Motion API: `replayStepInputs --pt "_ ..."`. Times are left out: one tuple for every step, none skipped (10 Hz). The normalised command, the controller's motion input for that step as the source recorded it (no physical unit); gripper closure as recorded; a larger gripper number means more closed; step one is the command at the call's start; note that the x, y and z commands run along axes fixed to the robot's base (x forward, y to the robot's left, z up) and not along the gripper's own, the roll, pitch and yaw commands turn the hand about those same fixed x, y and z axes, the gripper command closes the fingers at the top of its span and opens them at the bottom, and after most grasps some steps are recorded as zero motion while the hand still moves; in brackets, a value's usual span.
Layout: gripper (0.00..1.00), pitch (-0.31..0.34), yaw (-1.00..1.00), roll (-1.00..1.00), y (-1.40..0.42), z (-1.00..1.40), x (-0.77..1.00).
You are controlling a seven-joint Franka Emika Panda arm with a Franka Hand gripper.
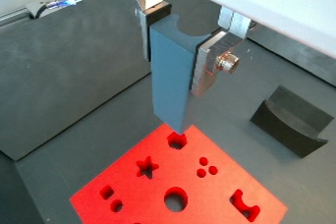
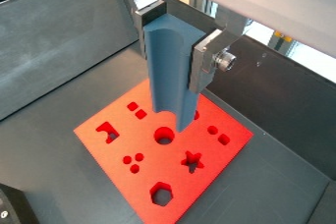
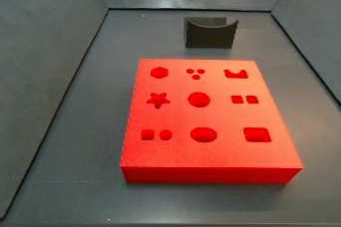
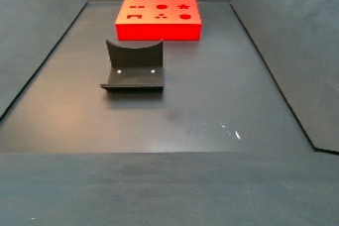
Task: Insert the arch object.
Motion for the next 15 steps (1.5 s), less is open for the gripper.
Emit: replayStepInputs --pt "1.00 -0.039 0.00 0.00 0.00 -0.31 0.20" --pt "1.00 -0.063 0.00 0.02 0.00 -0.65 0.46" --pt "1.00 -0.106 0.00 0.07 0.00 -0.80 0.59" --pt "1.00 -0.094 0.00 0.09 0.00 -0.81 0.75" --pt "1.00 -0.074 0.00 0.13 0.00 -0.73 0.84" --pt "1.00 0.000 0.00 0.21 0.00 -0.62 0.91" --pt "1.00 0.000 0.00 0.24 0.00 -0.55 0.94" --pt "1.00 0.000 0.00 0.23 0.00 -0.50 1.00" --pt "1.00 0.000 0.00 0.16 0.00 -0.44 1.00" --pt "1.00 0.000 -0.03 0.09 0.02 -0.41 1.00" --pt "1.00 -0.020 -0.04 0.05 0.08 -0.38 1.00" --pt "1.00 -0.041 -0.02 0.02 0.13 -0.33 1.00" --pt "1.00 -0.054 0.00 0.01 0.18 -0.29 1.00" --pt "1.00 -0.056 -0.03 0.00 0.18 -0.34 1.00" --pt "1.00 -0.063 -0.03 0.00 0.16 -0.31 1.00"
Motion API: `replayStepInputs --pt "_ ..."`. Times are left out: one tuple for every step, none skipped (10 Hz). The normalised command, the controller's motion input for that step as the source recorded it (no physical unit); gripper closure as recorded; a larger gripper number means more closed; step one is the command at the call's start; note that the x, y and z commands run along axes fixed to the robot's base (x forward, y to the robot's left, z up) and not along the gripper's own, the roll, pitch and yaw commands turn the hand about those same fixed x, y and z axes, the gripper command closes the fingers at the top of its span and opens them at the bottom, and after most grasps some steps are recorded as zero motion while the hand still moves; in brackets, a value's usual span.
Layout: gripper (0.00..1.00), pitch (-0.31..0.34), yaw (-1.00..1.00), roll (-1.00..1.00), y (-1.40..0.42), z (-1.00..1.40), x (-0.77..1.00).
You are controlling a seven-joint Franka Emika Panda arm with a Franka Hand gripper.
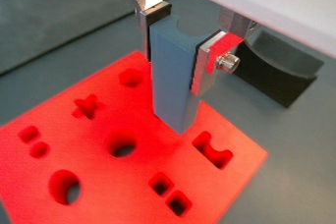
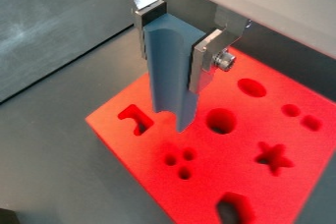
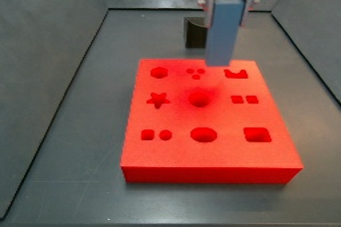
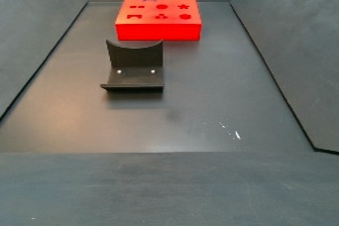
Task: Insert the arch object.
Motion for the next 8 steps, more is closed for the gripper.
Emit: replayStepInputs --pt "1.00 -0.091 -0.01 0.00 0.14 -0.24 1.00" --pt "1.00 -0.114 0.00 0.00 0.14 -0.19 1.00" --pt "1.00 -0.100 0.00 0.00 0.09 -0.18 0.97" --pt "1.00 -0.067 0.00 0.05 0.08 -0.21 0.96" --pt "1.00 -0.036 0.00 0.06 0.07 -0.21 0.93" --pt "1.00 -0.021 0.00 0.08 0.04 -0.20 0.89" --pt "1.00 0.026 0.00 0.17 0.00 -0.14 0.69" --pt "1.00 0.100 0.00 0.24 0.00 -0.15 0.27"
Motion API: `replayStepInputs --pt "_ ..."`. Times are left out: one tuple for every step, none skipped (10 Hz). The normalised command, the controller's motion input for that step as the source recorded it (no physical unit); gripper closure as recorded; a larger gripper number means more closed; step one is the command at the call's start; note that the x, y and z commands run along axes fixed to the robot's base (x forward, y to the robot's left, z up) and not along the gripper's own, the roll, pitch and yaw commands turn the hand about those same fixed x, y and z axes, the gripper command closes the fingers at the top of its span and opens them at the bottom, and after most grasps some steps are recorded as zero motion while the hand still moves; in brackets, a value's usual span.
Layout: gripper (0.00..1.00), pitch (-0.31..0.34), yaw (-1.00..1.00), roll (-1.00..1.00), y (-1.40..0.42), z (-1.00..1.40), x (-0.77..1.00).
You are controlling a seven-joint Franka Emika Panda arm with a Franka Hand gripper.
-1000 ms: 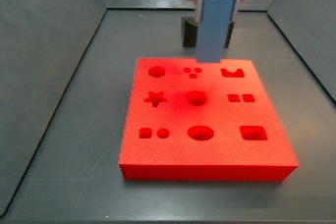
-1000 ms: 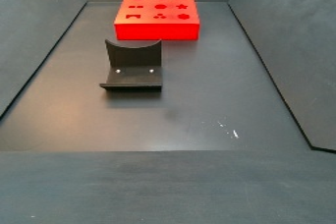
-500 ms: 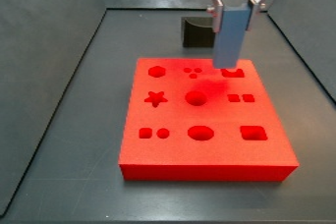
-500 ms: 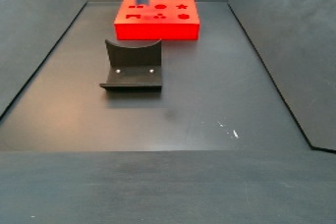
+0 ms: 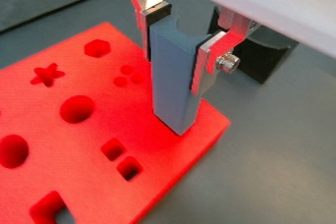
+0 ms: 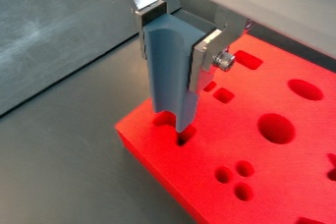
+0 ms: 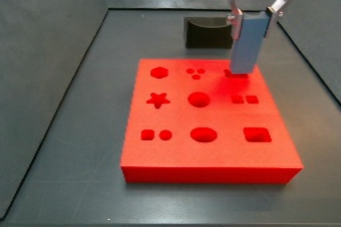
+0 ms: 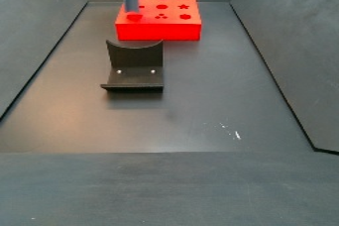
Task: Insert the arch object.
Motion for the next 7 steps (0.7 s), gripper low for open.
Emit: replayStepInputs --pt "1.00 0.086 -0.04 0.17 0.00 -0.13 0.00" --pt "1.00 0.067 -0.09 0.14 0.07 -0.12 -0.07" --pt "1.00 0.044 -0.07 0.11 0.05 -0.10 -0.04" --pt "1.00 0.046 -0.11 0.10 0.07 -0.08 -0.16" --pt "1.00 0.026 -0.16 0.07 0.03 -0.01 -0.30" --pt "1.00 0.000 -0.11 0.01 0.00 0.00 -0.25" --pt "1.00 0.000 -0.03 0.00 0.00 0.00 -0.06"
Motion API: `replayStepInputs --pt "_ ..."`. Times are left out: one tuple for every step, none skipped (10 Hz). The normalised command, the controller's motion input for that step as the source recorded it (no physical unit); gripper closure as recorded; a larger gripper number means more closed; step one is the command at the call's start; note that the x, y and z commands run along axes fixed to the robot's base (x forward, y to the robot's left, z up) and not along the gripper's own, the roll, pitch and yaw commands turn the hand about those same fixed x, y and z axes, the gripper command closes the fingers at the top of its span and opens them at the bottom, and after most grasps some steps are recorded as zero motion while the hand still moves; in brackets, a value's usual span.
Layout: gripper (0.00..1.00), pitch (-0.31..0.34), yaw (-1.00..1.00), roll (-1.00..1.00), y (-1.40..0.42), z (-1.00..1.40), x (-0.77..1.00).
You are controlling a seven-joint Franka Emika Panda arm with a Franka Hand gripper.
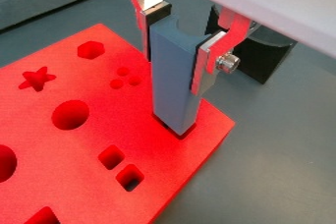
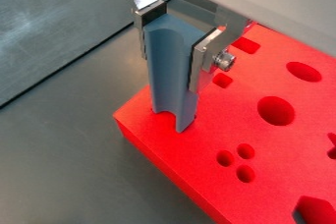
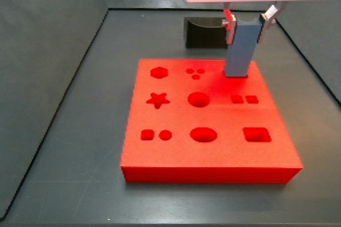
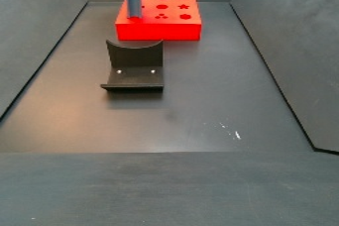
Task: Insert the arch object.
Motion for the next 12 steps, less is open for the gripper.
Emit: replayStepInputs --pt "1.00 0.000 0.00 0.02 0.00 -0.07 0.06" --pt "1.00 0.000 0.00 0.05 0.00 -0.12 0.25" --pt "1.00 0.000 0.05 0.07 0.00 -0.16 0.25" --pt "1.00 0.000 0.07 0.09 0.00 -0.19 0.21" --pt "1.00 0.000 0.00 0.08 0.00 -0.14 0.00" --pt "1.00 0.000 -0.05 0.13 -0.04 -0.15 -0.27" --pt "1.00 0.000 -0.10 0.14 -0.05 -0.06 -0.40" --pt "1.00 0.000 -0.06 0.10 -0.11 -0.01 -0.18" --pt "1.00 0.000 0.00 0.08 -0.01 -0.16 0.00" --pt "1.00 0.000 0.00 0.12 0.00 -0.28 0.08" --pt "1.00 0.003 0.05 0.13 0.00 -0.48 0.31" --pt "1.00 0.000 0.08 0.13 0.00 -0.64 0.33"
